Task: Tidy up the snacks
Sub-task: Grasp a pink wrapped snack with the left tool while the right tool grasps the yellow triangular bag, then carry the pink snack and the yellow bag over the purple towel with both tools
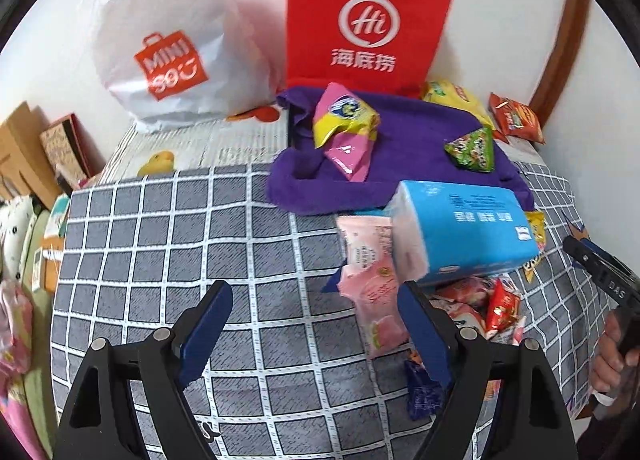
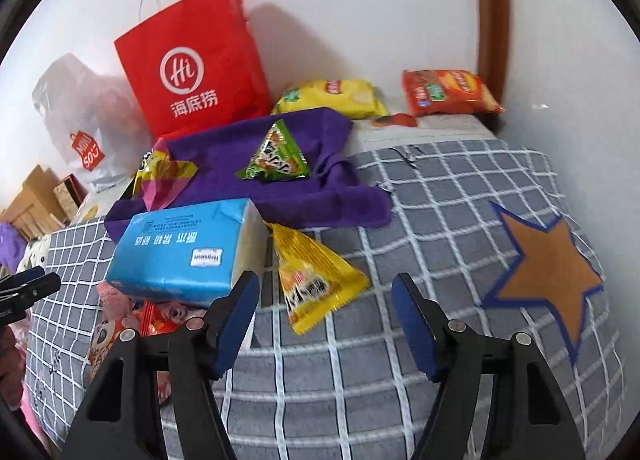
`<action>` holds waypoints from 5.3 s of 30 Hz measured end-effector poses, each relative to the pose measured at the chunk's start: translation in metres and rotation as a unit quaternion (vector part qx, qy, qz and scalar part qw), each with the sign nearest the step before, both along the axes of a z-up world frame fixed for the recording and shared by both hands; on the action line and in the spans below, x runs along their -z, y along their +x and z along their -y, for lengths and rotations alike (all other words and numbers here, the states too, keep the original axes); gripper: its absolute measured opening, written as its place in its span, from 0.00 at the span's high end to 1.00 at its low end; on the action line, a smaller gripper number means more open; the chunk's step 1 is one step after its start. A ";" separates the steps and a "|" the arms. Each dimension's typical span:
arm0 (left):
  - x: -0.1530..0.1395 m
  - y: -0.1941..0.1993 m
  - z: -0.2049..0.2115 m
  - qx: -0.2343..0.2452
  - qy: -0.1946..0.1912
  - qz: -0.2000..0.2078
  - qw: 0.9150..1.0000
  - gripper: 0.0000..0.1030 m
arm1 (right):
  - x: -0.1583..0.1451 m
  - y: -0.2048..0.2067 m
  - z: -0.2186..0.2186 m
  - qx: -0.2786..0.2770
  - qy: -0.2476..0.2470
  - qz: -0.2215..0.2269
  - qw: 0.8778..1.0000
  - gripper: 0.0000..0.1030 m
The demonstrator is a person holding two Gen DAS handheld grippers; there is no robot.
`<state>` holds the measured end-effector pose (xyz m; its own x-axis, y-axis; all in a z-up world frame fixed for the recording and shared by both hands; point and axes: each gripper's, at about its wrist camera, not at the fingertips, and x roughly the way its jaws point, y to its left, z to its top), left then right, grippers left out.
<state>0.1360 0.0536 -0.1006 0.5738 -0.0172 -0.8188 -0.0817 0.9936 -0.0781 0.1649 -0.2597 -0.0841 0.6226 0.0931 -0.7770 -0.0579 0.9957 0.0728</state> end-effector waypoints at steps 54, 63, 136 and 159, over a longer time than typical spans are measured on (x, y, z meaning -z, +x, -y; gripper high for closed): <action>0.042 -0.001 0.006 0.048 -0.065 -0.043 0.996 0.76 | 0.005 -0.049 -0.023 -0.031 -0.024 -0.019 0.999 0.48; 0.039 -0.017 -0.003 0.044 -0.069 -0.051 0.995 0.76 | -0.008 -0.062 -0.034 -0.038 -0.030 -0.006 0.999 0.48; 0.000 0.188 0.009 0.067 -0.036 -0.021 0.997 0.76 | -0.004 0.185 -0.097 -0.083 -0.027 -0.035 0.996 0.48; 0.009 0.190 0.015 0.073 -0.032 -0.042 0.996 0.76 | 0.002 0.185 -0.091 -0.080 -0.055 -0.065 0.993 0.48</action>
<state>0.3262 0.0390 -0.1093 0.4911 -0.1487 -0.8583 0.0547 0.9886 -0.1400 0.3499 -0.1683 -0.0859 0.5010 0.0927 -0.8605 -0.2137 0.9767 -0.0192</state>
